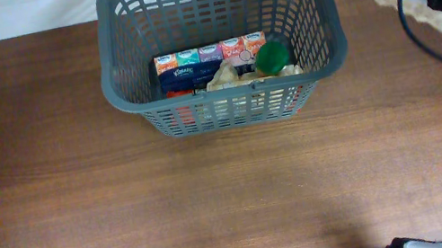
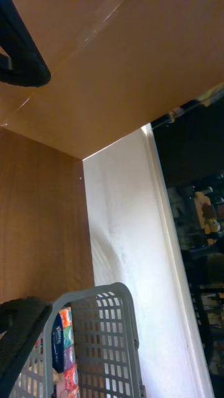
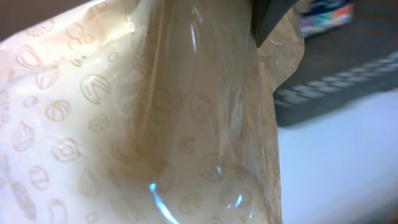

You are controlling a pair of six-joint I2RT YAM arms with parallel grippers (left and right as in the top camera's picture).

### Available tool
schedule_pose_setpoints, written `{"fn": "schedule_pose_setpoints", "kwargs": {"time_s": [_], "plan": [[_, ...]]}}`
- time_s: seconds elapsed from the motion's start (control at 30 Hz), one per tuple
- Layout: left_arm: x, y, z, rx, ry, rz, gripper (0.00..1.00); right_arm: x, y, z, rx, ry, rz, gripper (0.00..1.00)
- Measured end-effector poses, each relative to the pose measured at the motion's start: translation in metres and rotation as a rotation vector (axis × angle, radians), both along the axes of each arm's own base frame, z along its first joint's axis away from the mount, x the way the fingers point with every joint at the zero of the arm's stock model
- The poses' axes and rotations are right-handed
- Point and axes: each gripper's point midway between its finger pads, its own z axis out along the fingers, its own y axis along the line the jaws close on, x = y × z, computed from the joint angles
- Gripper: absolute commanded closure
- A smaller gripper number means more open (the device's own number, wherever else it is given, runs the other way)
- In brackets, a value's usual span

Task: Pack container
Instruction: 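Lift the paper bag into the basket and release it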

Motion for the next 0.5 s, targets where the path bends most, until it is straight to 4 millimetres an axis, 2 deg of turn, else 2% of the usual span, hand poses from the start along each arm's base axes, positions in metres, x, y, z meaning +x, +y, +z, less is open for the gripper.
{"fn": "schedule_pose_setpoints", "kwargs": {"time_s": [0.03, 0.1, 0.2, 0.3, 0.4, 0.5], "plan": [[0.000, 0.000, 0.000, 0.000, 0.000, 0.000, 0.01, -0.010, 0.020, 0.027, -0.024, -0.070, 0.055, 0.81], [0.000, 0.000, 0.000, 0.000, 0.000, 0.000, 0.01, -0.022, 0.051, 0.047, -0.043, -0.126, 0.146, 0.82], [0.000, 0.000, 0.000, 0.000, 0.000, 0.000, 0.01, -0.031, 0.099, 0.052, -0.046, -0.143, 0.301, 0.82], [0.000, 0.000, 0.000, 0.000, 0.000, 0.000, 0.01, -0.030, 0.151, 0.039, -0.045, -0.111, 0.464, 0.82], [0.000, 0.000, 0.000, 0.000, 0.000, 0.000, 0.01, -0.022, 0.205, 0.015, -0.044, -0.058, 0.615, 0.83], [0.000, 0.000, 0.000, 0.000, 0.000, 0.000, 0.01, -0.004, 0.242, -0.014, -0.063, -0.007, 0.680, 0.82]]}}
